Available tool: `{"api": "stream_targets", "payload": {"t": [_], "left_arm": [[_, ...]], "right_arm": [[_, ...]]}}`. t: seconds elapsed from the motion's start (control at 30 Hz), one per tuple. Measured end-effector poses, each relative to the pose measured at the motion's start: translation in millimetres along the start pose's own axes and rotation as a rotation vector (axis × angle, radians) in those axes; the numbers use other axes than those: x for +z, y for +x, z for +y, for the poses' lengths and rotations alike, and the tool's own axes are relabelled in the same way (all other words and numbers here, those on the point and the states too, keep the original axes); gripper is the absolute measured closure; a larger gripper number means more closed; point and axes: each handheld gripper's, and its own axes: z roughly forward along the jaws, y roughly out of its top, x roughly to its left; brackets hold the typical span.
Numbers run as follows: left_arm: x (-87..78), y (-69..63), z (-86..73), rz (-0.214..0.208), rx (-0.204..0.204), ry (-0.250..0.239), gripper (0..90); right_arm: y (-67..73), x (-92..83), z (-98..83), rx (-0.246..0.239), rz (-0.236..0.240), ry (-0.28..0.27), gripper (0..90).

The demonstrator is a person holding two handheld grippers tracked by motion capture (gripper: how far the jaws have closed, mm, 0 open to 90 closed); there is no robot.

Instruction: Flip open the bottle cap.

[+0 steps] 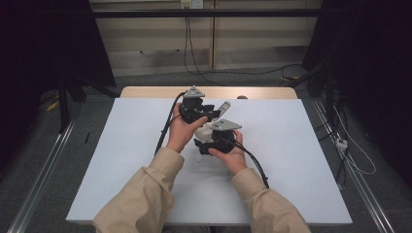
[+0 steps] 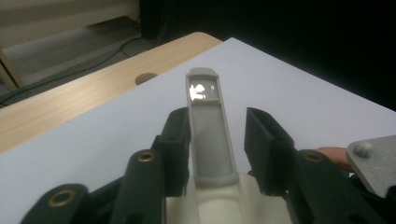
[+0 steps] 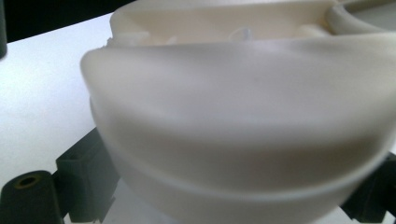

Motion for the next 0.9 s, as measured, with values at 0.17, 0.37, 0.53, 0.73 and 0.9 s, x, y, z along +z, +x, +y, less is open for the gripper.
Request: {"api": "stream_targets", "payload": {"t": [0.17, 0.37, 0.53, 0.73, 0.9], "left_arm": [[-10.6, 2.2, -3.0, -0.002, -0.018, 0.006, 43.0], [-22.6, 4.2, -11.1, 0.003, -0.003, 0.024, 32.4], [-35.5, 6.1, -21.9, -0.009, -0.027, 0.019, 25.5], [-51.2, 7.2, -35.6, 0.004, -0.016, 0.033, 18.3], [-63.0, 6.3, -49.3, 0.004, 0.001, 0.041, 15.5]], "right_arm": [[-1.1, -5.0, -0.2, -0.002, 0.001, 0.000, 10.1], [-4.9, -14.0, -5.0, 0.002, 0.007, 0.016, 9.7], [-6.7, -24.5, -8.3, 0.005, 0.013, 0.023, 10.2], [-8.1, -38.5, -14.3, 0.009, 0.025, 0.032, 10.0], [-8.4, -46.0, -19.3, 0.004, 0.024, 0.034, 10.1]]}}
